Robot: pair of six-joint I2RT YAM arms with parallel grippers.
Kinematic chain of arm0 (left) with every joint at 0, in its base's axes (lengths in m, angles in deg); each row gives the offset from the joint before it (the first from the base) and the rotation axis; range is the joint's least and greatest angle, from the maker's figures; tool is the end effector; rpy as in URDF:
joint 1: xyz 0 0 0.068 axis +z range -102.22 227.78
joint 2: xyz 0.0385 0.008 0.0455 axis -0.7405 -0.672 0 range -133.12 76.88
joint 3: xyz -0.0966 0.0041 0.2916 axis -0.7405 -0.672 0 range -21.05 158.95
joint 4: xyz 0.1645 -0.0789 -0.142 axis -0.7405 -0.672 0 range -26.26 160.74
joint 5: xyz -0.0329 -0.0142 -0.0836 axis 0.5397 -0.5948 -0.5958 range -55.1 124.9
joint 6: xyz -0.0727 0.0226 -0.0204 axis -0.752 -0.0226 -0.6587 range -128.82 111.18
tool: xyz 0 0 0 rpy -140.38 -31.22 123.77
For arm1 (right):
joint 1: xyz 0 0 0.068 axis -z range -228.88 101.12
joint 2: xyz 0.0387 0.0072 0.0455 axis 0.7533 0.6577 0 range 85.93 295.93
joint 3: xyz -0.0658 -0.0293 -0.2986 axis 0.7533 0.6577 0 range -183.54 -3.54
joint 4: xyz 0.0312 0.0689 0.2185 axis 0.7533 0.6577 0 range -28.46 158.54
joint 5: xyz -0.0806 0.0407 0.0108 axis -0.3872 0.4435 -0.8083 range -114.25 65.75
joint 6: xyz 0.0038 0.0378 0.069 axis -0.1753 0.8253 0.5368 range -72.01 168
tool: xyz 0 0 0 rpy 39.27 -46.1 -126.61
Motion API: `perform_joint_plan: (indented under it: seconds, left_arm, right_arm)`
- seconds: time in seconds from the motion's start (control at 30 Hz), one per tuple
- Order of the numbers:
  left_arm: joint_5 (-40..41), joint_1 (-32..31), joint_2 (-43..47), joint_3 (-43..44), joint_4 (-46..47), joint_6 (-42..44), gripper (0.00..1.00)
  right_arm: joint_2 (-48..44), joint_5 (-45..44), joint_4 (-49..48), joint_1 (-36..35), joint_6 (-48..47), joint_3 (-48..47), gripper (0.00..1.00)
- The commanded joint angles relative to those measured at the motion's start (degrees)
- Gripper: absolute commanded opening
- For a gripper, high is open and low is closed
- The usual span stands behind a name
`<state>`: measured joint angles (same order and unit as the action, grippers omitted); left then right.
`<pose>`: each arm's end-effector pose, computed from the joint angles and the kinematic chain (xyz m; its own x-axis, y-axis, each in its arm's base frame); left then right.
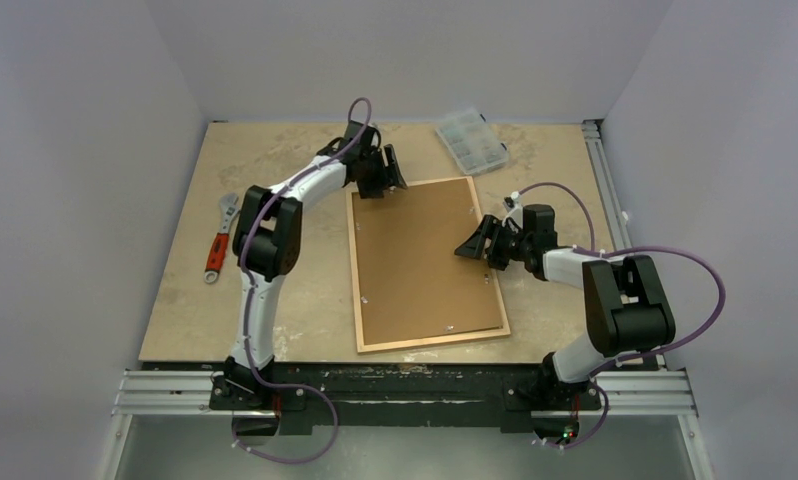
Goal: Put the photo into the frame
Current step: Place the photo frame item in the photo frame.
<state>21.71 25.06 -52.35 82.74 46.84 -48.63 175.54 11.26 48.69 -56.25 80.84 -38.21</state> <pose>0.4719 -0.2142 0.2023 -0.8660 -0.3133 -0.3897 -0.0539 0.8333 -0.5501 0.2775 0.0754 0.1870 -0.8470 0.3355 -0.4123 -0.0864 0.6785 0.7295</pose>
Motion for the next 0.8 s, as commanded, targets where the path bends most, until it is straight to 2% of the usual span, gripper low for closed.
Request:
perform_joint_plan:
  seconds: [0.0, 0.47, 0.63, 0.77]
  left_arm:
    - [3.6, 0.83, 2.08, 0.44, -0.6, 0.27, 0.67]
    - [2.12, -0.11, -3.46, 8.46, 0.3, -1.85, 0.67]
    - [0.16, -1.67, -6.72, 13.96, -2.88, -0.98, 0.67]
    - [-0.57, -2.46, -7.51, 14.06, -4.07, -0.82, 0.66]
  right_arm:
    - [0.16, -1.02, 1.49, -0.74, -3.55, 1.1, 0.63]
    - [-2.43, 1.11, -0.25, -0.74, -4.7, 2.16, 0.6]
    - [-1.77, 1.08, 0.02, -0.75, -4.57, 1.87, 0.6]
    - [-1.19, 0.85, 0.4, -0.79, -4.47, 1.42, 0.59]
